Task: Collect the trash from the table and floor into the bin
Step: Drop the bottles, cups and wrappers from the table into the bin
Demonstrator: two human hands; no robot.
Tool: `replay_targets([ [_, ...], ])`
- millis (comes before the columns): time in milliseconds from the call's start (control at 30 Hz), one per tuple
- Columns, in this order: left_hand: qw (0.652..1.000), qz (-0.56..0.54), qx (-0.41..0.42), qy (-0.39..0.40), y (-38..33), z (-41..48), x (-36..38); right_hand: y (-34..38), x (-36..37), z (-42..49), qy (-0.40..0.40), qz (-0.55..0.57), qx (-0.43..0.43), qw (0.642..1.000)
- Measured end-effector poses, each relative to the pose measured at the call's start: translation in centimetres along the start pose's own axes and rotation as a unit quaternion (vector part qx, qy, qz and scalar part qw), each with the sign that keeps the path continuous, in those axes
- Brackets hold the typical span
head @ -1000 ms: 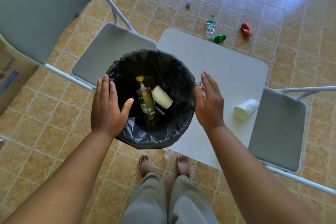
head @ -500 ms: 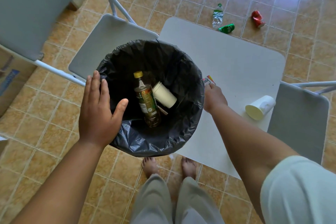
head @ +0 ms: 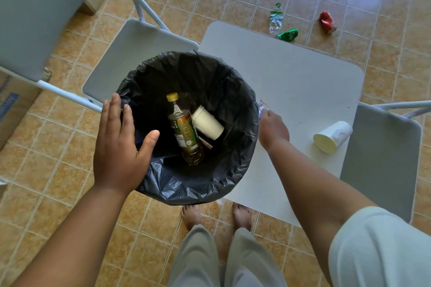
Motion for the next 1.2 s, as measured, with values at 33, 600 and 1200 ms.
replay_targets([
  [33,1.0,0.0,-0.001,0.001,0.0,0.0,0.0,0.0,-0.9,-0.5,-0.025,0.035,-0.006,0.999],
  [600,0.999,0.019,0.015,0.04,-2.3,-0.8,0.5,8.0,-9.9,-18.5,-0.227,0.1,-0.298,0.922],
  [1200,0.994,0.047,0.072,0.062,-10.2,-3.6,3.3,-0.5,-5.3,-20.9,-0.221,0.006,-0.157,0.963],
])
Point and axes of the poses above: each hand's wrist, its own z-axis towards the middle knuckle, its own x-axis out of the palm, y = z × x, the point moved 3 cm from there along z, towards the middle knuckle, and after that the axes turned 13 degrees about y, right-handed, at the moved point
